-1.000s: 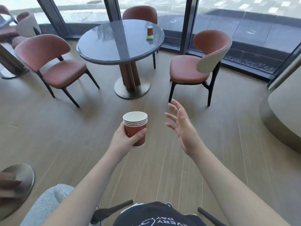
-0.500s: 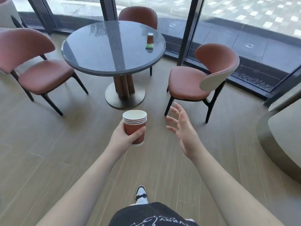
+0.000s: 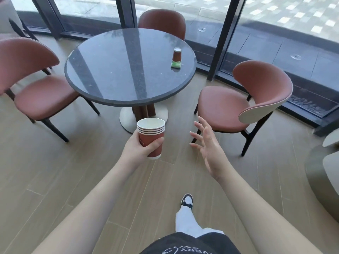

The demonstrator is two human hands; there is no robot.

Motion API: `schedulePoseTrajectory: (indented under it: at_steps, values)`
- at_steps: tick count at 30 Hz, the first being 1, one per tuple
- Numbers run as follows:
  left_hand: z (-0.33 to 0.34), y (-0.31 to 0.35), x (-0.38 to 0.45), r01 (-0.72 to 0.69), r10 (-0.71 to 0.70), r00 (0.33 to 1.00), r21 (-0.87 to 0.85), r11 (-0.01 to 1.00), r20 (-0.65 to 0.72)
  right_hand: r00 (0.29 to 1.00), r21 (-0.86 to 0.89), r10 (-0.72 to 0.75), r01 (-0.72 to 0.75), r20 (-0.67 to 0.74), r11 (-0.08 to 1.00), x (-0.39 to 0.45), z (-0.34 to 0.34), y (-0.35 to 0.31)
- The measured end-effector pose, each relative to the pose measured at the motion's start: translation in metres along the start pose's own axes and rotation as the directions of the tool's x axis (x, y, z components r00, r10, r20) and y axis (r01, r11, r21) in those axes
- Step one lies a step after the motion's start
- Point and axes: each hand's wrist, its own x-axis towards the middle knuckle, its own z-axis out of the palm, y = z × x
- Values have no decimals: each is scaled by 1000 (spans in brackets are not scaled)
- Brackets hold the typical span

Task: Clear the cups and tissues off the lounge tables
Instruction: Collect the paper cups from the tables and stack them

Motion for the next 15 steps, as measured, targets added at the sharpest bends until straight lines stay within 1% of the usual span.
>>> schedulePoseTrajectory:
  at_steps: [4, 8, 15]
  values:
    - [19, 14, 64, 13, -13, 1000, 26, 1000, 2, 1000, 25, -12, 13, -5, 1000, 74, -18, 1]
    - [43, 39, 131, 25, -24, 999, 28, 999, -26, 1000, 33, 2, -3, 23, 999, 153, -42, -9]
    - [74, 71, 222, 31, -30, 999, 20, 999, -41, 997, -9, -22, 22, 73, 1000, 270, -63, -40]
